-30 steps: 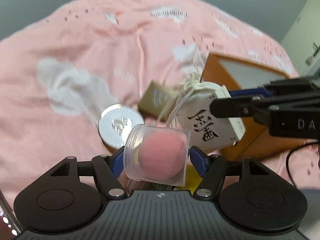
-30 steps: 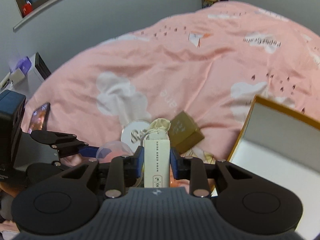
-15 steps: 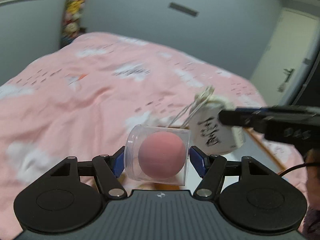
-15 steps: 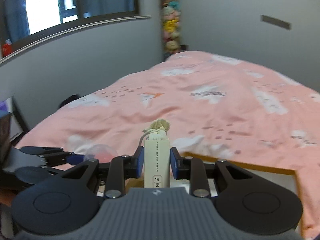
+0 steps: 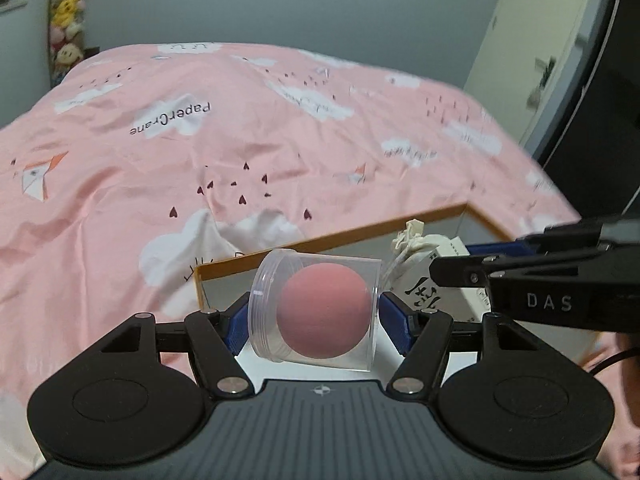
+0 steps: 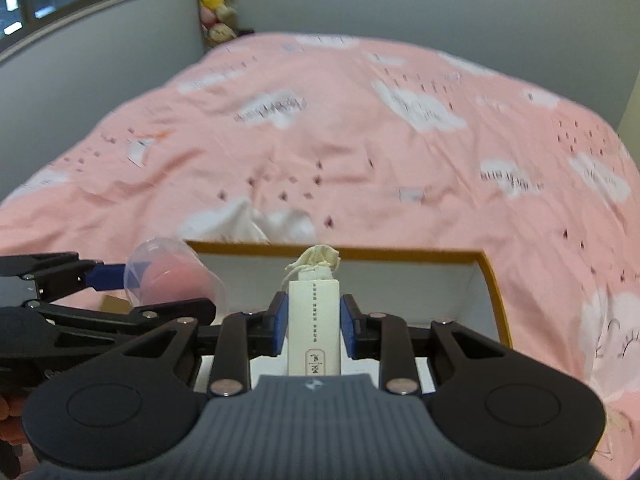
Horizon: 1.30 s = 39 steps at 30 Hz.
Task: Organize rigid objects
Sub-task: 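Carry the sponge cup and white box over the orange box with both tools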
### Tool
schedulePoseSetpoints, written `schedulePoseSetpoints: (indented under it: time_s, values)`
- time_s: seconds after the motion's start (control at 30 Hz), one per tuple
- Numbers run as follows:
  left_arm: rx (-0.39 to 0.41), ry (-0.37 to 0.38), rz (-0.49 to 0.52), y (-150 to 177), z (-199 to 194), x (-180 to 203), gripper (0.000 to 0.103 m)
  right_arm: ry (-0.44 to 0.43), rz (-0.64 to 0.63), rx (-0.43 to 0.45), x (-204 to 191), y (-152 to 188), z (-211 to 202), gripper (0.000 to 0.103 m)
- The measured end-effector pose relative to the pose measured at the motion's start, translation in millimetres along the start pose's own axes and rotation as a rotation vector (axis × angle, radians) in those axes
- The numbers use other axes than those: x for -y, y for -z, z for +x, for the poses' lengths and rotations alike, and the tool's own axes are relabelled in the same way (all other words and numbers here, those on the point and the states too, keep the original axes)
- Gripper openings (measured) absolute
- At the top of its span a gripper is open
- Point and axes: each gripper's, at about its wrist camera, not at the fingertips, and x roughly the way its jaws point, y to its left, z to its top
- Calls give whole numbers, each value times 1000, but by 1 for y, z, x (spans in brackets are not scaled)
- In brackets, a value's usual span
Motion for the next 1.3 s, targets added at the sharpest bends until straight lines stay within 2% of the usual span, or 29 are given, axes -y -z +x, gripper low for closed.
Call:
schedulePoseSetpoints:
  time_s: [0.2, 0.37, 0.6, 0.7, 0.8, 0.97, 1.17, 1.3]
  values:
    - [-65, -38, 74, 2, 26, 3, 76, 20, 23, -64, 11, 1, 35, 26]
    - [-99, -83, 145, 5, 40, 6, 76, -3, 33, -102, 12, 0, 51, 26]
    - [-159, -119, 118, 4, 48, 1, 77, -25, 42, -126, 10, -3, 61, 27]
    - [-163, -108, 94, 3, 48, -2, 80, -29, 35, -133, 6, -3, 64, 27]
    - [-149, -107, 96, 3, 46, -3, 86, -29, 33, -132, 3, -2, 65, 27]
    - [-99, -96, 77, 4, 32, -6, 86, -34, 40, -134, 3, -3, 64, 27]
    - [2, -72, -29, 4, -3, -25, 83, -74, 58, -128, 1, -9, 62, 27]
    - [51, -80, -95, 3, -22, -43, 83, -42, 24, -132, -9, -11, 65, 27]
